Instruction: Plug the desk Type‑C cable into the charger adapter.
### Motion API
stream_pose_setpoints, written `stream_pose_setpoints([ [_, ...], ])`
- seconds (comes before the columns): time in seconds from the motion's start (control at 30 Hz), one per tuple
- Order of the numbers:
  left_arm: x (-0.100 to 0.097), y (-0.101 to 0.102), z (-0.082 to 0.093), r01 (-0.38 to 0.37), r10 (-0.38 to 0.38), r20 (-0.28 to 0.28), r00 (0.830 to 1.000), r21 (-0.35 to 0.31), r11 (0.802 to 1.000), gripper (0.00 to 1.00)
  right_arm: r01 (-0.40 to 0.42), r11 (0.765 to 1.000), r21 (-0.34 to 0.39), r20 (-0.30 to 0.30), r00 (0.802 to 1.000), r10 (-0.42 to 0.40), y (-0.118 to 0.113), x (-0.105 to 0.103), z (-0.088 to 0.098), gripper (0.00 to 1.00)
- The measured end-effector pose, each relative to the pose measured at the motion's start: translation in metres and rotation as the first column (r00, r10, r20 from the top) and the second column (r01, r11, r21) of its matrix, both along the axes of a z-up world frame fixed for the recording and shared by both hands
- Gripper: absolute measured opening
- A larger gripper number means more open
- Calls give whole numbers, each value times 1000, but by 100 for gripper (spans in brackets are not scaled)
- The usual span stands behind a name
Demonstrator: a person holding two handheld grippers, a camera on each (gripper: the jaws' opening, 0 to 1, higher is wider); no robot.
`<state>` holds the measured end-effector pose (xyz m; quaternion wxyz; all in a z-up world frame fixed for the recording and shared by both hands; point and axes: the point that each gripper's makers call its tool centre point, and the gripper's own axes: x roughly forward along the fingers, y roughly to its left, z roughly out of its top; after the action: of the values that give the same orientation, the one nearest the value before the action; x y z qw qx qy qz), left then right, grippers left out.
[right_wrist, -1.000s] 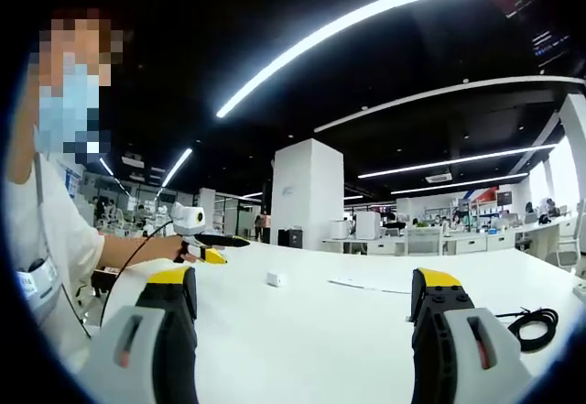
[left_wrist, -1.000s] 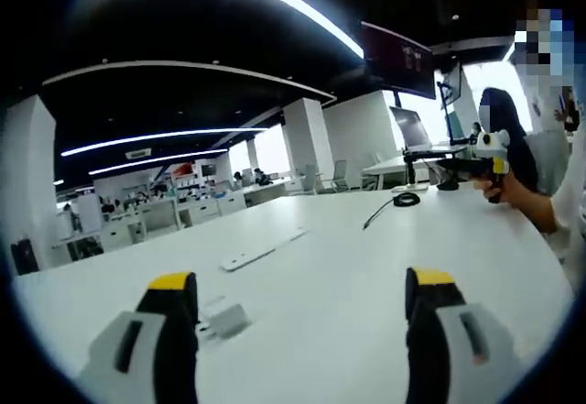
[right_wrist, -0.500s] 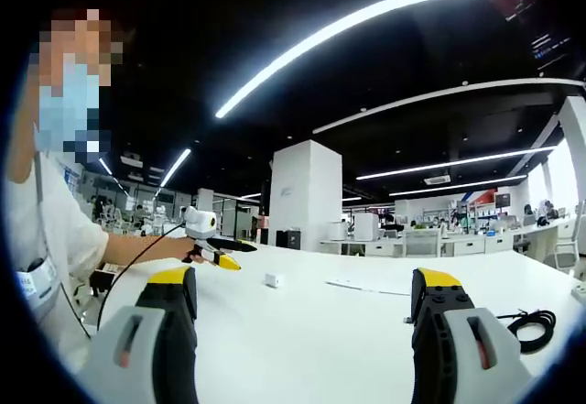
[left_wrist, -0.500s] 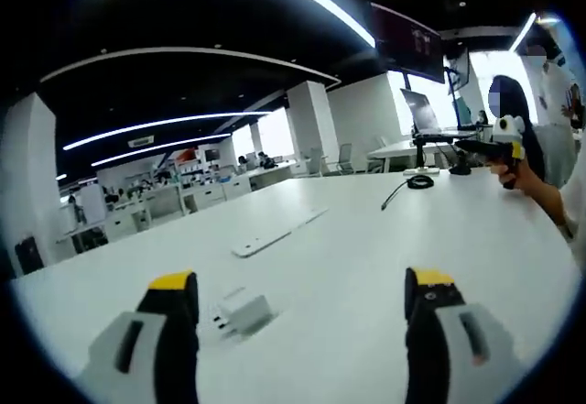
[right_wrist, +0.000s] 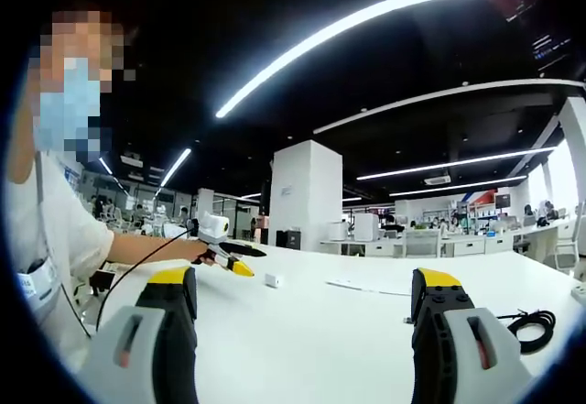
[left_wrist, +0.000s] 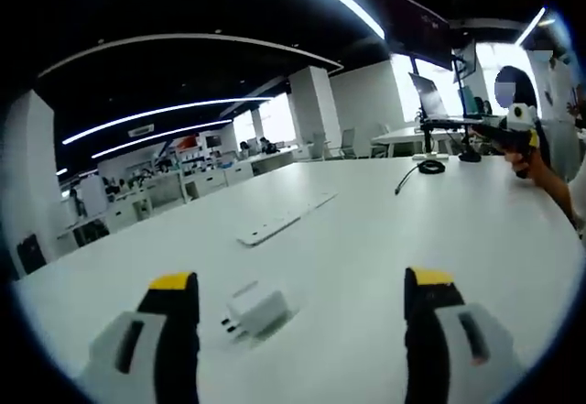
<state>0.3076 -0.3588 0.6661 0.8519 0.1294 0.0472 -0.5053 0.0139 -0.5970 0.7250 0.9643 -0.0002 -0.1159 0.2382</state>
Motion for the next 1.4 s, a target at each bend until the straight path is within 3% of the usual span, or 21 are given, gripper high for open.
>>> stream_pose_setpoints([
  [0.3,20,1,-3,-17,17,-9,1000,21,1000,92,-4,1000,-3,-2,1000,4,2,0,-1,100],
  [0.6,39,4,-21,-34,36,-32,999,66,997,91,-8,1000,-1,-2,1000,8,4,-1,-1,100],
  [1.1,53,-6,-29,-2,7,-55,998,94,996,90,-14,1000,0,1,1000,14,7,-2,-1,100],
  [1.4,61,-5,-34,20,-13,-67,998,114,993,85,-20,1000,-8,-6,1000,20,9,-1,-4,100],
])
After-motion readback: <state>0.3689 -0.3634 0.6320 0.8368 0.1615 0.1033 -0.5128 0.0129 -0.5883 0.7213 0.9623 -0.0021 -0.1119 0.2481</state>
